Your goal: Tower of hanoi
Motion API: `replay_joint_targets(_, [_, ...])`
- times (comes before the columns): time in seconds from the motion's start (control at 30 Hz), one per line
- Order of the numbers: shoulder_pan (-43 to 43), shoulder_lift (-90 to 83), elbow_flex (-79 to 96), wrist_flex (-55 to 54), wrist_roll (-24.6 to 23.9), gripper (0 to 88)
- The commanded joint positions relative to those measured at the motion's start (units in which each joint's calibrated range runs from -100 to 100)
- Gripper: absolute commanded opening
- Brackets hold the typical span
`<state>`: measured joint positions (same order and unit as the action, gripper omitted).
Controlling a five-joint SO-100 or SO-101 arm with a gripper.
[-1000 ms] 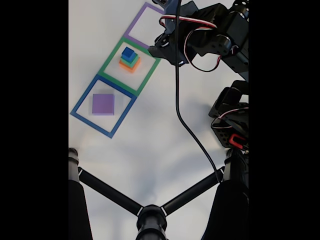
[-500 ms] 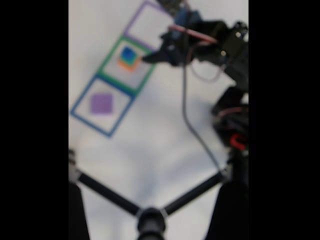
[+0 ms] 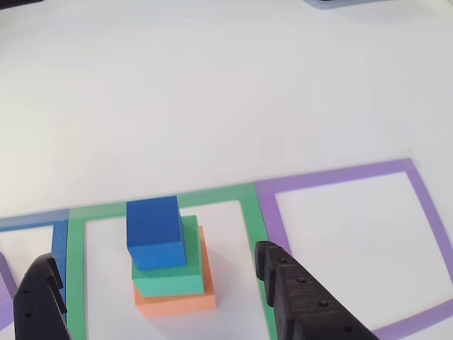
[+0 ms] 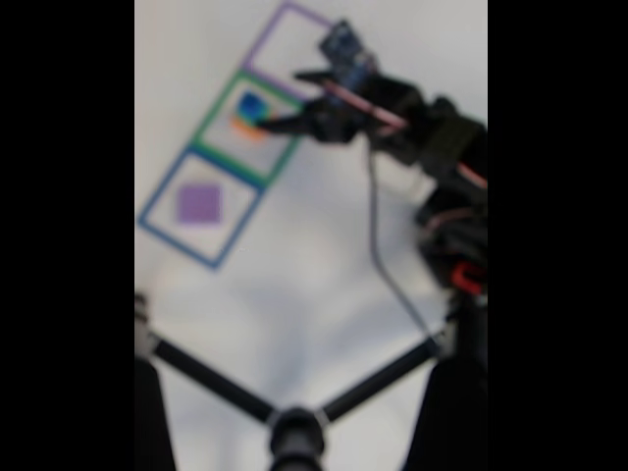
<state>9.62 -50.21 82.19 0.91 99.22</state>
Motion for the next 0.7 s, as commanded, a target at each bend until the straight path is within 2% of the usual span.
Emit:
replay_joint_targets(0.0, [-1.0, 6.3, 0.1, -10.9, 0.8, 33.1])
replay_joint_targets(0.33, [-2.9, 20.6, -0.2, -27.8, 0.8, 33.1])
replay_joint_targets(0.67, [-3.4, 33.9, -4.0, -38.3, 0.8, 33.1])
